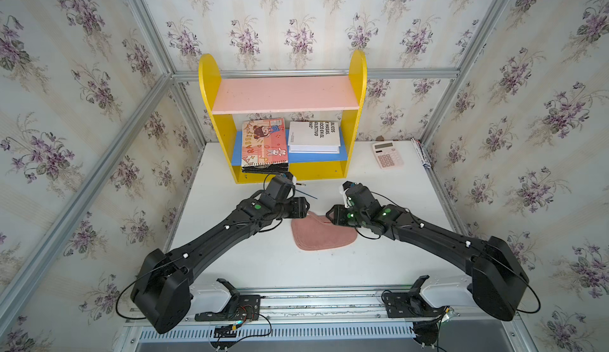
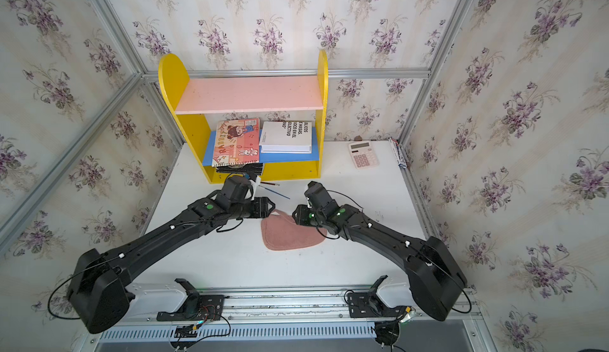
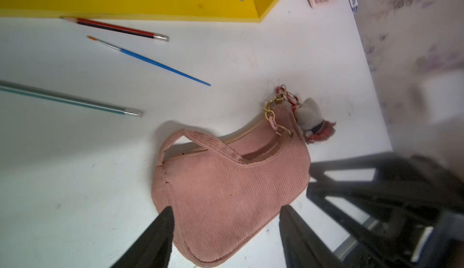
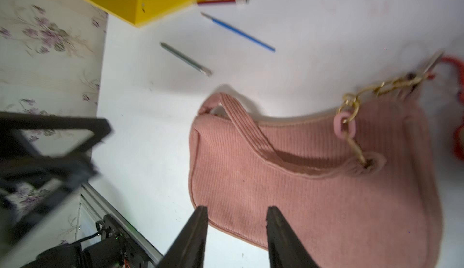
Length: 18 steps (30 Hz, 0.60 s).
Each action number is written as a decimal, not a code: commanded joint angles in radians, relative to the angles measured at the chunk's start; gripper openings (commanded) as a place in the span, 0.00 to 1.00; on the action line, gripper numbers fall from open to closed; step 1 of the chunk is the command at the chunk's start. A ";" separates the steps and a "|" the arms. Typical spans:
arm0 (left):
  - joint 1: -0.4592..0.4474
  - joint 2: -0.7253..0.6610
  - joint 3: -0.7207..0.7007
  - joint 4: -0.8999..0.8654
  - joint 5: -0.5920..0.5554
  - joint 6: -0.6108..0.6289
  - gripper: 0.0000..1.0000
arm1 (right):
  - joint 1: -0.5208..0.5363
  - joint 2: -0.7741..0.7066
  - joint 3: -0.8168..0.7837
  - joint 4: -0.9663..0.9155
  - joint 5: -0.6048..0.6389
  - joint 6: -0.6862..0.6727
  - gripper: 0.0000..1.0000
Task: Remove the decoration from the bag
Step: Pick up the bag from the center of the board.
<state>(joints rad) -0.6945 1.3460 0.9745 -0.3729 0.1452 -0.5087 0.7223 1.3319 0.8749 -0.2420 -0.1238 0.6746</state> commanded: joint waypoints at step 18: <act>-0.197 0.681 0.502 -0.114 0.100 0.413 0.59 | -0.266 -0.157 -0.117 0.004 0.042 0.004 0.47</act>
<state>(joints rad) -0.8921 2.0014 1.4700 -0.4492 0.2291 -0.1452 0.4629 1.1854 0.7731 -0.2737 -0.0895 0.6556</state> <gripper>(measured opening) 0.607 0.469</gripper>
